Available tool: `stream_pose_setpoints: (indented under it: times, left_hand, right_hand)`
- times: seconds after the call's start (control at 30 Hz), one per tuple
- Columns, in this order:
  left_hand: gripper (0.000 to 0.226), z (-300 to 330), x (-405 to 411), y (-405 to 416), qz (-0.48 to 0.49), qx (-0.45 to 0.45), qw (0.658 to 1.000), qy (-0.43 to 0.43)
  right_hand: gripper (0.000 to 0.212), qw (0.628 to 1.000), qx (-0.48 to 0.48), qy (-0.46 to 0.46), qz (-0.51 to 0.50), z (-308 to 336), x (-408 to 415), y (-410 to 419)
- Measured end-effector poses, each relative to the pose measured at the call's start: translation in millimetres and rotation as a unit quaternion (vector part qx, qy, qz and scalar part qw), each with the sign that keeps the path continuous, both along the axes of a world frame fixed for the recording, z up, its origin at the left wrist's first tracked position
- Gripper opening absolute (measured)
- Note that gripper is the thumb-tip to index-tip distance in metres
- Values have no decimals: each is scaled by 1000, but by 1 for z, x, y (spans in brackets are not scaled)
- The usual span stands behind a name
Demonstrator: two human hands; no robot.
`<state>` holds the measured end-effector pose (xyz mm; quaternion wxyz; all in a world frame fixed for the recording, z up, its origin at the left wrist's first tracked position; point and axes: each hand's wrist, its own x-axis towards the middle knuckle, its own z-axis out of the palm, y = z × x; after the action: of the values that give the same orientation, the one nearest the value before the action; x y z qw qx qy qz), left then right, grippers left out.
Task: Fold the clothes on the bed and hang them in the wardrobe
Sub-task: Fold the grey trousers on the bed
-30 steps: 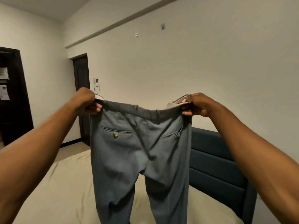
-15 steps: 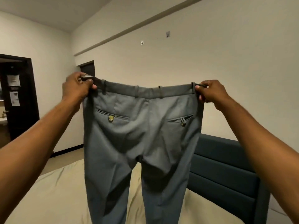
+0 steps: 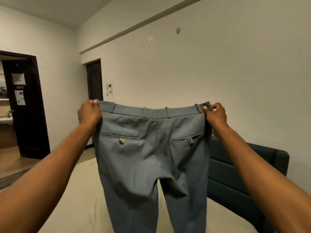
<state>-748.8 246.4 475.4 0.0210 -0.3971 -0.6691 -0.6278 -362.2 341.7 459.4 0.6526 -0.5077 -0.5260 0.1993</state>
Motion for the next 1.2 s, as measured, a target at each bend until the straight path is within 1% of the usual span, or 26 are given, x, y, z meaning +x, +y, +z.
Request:
stream_pose_setpoints:
  times: [0.07, 0.13, 0.2, 0.27, 0.33, 0.37, 0.4, 0.43, 0.47, 0.5, 0.53, 0.57, 0.63, 0.67, 0.73, 0.77, 0.8, 0.83, 0.87, 0.9, 0.93, 0.97, 1.0, 1.03, 1.1, 1.2]
  left_hand:
    - [41, 9, -2, -2, -3, 23, 1000, 0]
    - [45, 13, 0, -3, 6, 56, 998, 25]
    - [48, 10, 1, -5, 14, 61, 995, 73]
    - [54, 2, -1, -9, -13, 32, 994, 101]
    - [67, -3, -1, -17, -86, -31, 991, 93]
    - [71, -3, -1, -22, -137, -87, 984, 70]
    - [71, -1, 1, -29, -193, -154, 968, 46]
    - [69, 1, -4, -32, -244, -234, 940, 38]
    - [64, 1, -11, -33, -290, -296, 909, 39]
    - [59, -1, -23, -31, -327, -325, 887, 39]
    - [53, -6, -33, -27, -362, -325, 873, 31]
    - [46, -12, -46, -18, -386, -308, 869, 16]
    - [36, -27, -55, -5, -418, -268, 867, -35]
    - [34, -35, -50, 0, -437, -257, 859, -65]
    - [34, -66, -32, 15, -434, -309, 843, -73]
    - [32, -89, -25, 24, -407, -363, 837, -41]
    - [30, -115, -17, 35, -369, -407, 835, 2]
    - [30, -140, -18, 49, -320, -427, 845, 42]
    - [29, -160, -19, 64, -265, -412, 870, 62]
    - [28, -169, -26, 79, -211, -370, 903, 61]
    - [27, -167, -31, 91, -166, -307, 936, 44]
    - [26, -153, -35, 100, -126, -238, 963, 28]
    - [25, -132, -39, 109, -96, -176, 979, 21]
    - [23, -107, -44, 115, -79, -127, 988, 28]
    - [20, -54, -51, 124, -69, -45, 996, 47]
    - [17, -1, -56, 114, -93, 53, 993, 48]
  right_hand:
    - [23, 998, 39, 54, 14, 20, 1, -1]
    - [22, 992, 79, 93, 17, 31, -2, -8]
    - [21, 995, 82, 63, 9, 27, -3, -12]
    - [21, 998, 58, 1, 11, 16, -1, -10]
    - [21, 998, 26, -39, 52, 5, 4, -11]
    - [21, 996, 9, -49, 80, 2, 6, -13]
    - [19, 993, -6, -54, 109, 1, 8, -17]
    - [17, 987, -24, -60, 144, 0, 10, -22]
    - [16, 979, -42, -68, 188, 0, 12, -28]
    - [13, 966, -58, -72, 240, 2, 14, -35]
    - [10, 949, -73, -68, 298, 3, 18, -39]
    - [12, 930, -86, -57, 352, 4, 21, -41]
    - [26, 896, -118, -54, 424, -5, 25, -35]
    - [32, 886, -147, -70, 435, -14, 24, -26]
    - [47, 869, -240, -132, 411, -55, 18, 5]
    - [52, 851, -299, -184, 390, -82, 13, 22]
    - [52, 829, -348, -248, 359, -111, 7, 39]
    - [44, 816, -371, -315, 313, -136, 1, 54]
    - [35, 818, -363, -366, 257, -154, -4, 69]
    - [28, 847, -328, -368, 198, -164, -7, 86]
    - [24, 895, -268, -326, 142, -162, -9, 103]
    - [25, 939, -208, -254, 101, -152, -11, 119]
    - [28, 967, -154, -184, 81, -132, -14, 130]
    - [29, 982, -109, -137, 73, -109, -17, 139]
    - [27, 993, -41, -76, 85, -59, -27, 140]
    - [22, 987, 40, 7, 157, -12, -34, 122]
